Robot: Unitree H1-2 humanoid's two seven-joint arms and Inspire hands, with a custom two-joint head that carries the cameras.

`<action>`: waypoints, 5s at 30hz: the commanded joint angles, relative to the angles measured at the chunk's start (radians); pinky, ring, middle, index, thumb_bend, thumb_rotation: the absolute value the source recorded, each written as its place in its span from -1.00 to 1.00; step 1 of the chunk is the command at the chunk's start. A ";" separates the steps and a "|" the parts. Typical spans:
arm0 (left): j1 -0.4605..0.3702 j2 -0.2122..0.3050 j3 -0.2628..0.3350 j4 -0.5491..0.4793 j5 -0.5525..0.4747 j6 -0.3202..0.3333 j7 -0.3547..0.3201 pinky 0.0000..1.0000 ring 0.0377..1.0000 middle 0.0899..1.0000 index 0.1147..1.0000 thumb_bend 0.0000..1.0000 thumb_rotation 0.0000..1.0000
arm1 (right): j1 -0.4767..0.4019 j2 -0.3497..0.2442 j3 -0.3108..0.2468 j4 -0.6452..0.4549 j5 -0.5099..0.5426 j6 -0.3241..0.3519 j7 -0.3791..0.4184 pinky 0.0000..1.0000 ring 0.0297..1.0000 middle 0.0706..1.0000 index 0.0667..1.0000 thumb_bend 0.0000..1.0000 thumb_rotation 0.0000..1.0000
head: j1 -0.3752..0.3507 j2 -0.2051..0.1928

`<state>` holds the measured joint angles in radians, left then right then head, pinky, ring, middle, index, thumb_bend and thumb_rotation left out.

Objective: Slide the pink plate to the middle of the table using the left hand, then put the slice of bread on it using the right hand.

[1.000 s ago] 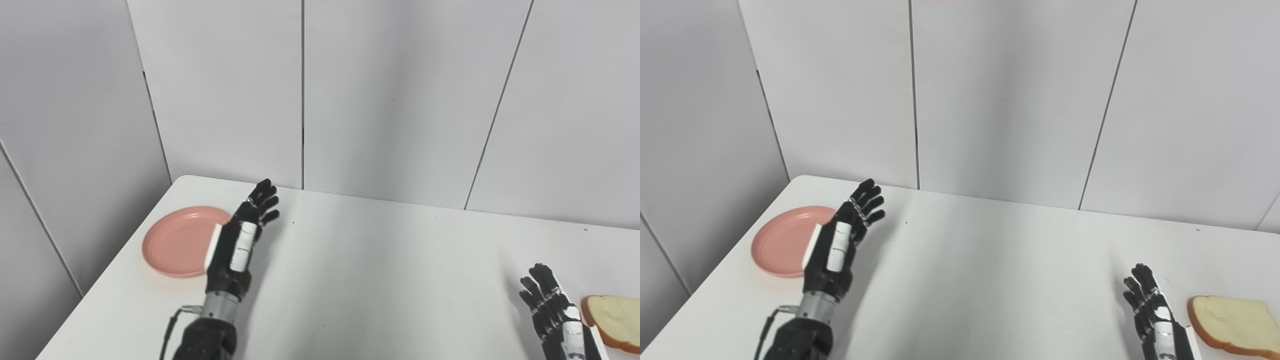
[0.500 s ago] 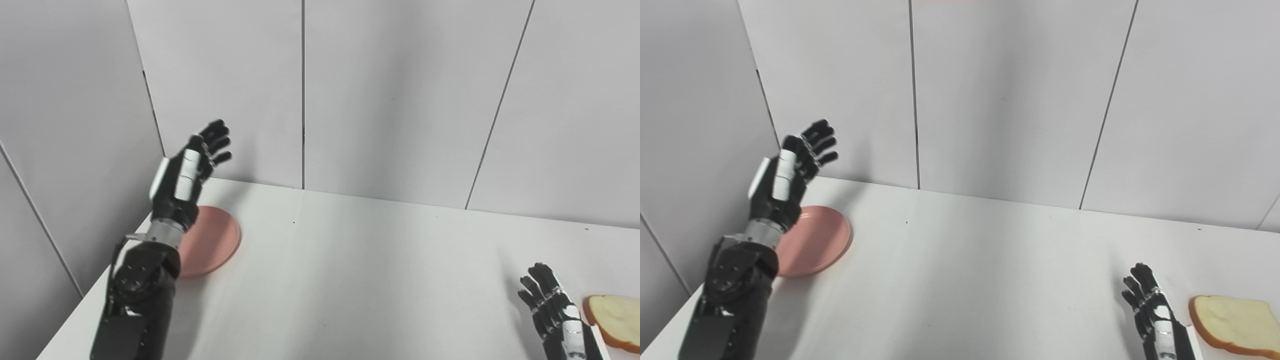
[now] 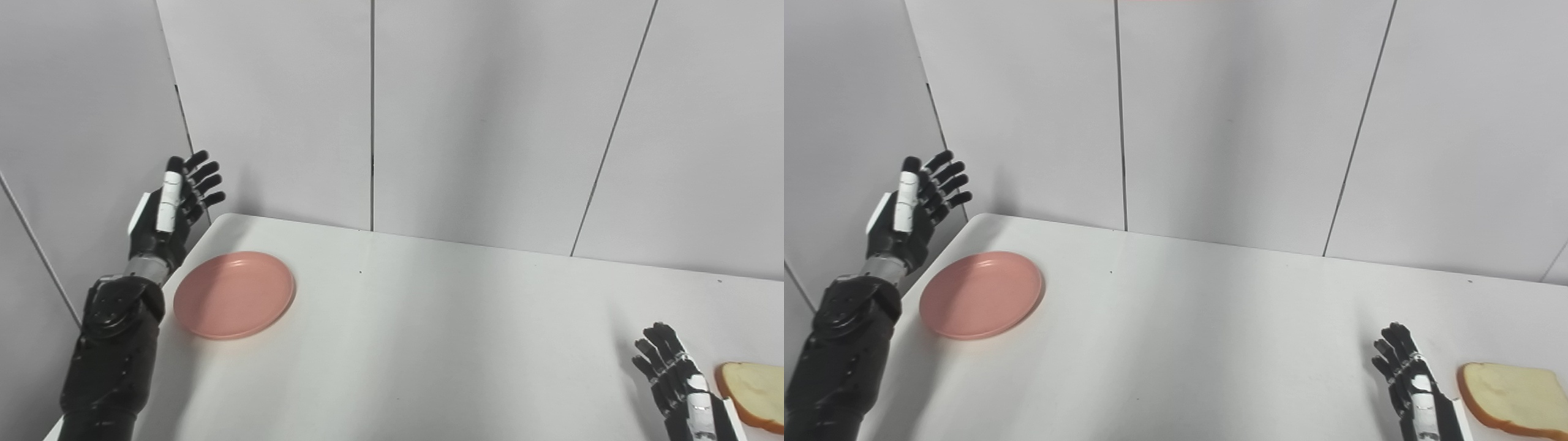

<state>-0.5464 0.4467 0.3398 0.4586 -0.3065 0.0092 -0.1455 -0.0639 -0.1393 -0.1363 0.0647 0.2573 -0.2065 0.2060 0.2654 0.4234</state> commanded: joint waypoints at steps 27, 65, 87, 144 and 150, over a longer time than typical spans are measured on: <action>-0.082 0.111 0.029 0.414 0.022 -0.197 0.030 0.57 0.69 0.64 0.66 0.89 0.67 | 0.103 0.042 0.023 0.083 0.015 0.008 0.007 0.78 0.79 0.79 0.79 0.64 0.85 | -0.006 0.031; -0.057 -0.044 -0.060 0.433 0.032 -0.169 0.018 0.50 0.63 0.60 0.64 0.96 0.63 | 0.139 0.046 0.029 0.034 0.004 0.014 -0.003 0.67 0.70 0.70 0.75 0.71 0.80 | -0.038 0.065; -0.062 -0.120 -0.138 0.364 0.062 -0.153 -0.014 0.49 0.66 0.60 0.64 0.95 0.65 | 0.158 0.060 0.045 0.003 -0.001 0.020 -0.020 0.68 0.71 0.71 0.74 0.69 0.78 | -0.062 0.077; -0.062 -0.477 -0.292 0.242 0.164 -0.061 0.052 0.53 0.68 0.59 0.64 0.89 0.73 | 0.184 0.101 0.094 -0.055 -0.048 0.029 -0.069 0.68 0.70 0.70 0.73 0.67 0.79 | -0.165 0.093; -0.074 -0.515 -0.284 0.297 0.154 -0.065 0.041 0.57 0.69 0.60 0.66 0.92 0.74 | 0.186 0.108 0.104 -0.060 -0.065 0.027 -0.076 0.69 0.71 0.72 0.75 0.67 0.80 | -0.201 0.098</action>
<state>-0.6241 -0.0558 0.0623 0.7237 -0.1521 -0.0834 -0.1013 0.0368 -0.0909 -0.0625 -0.0631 0.1910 -0.2022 0.1382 0.0630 0.5200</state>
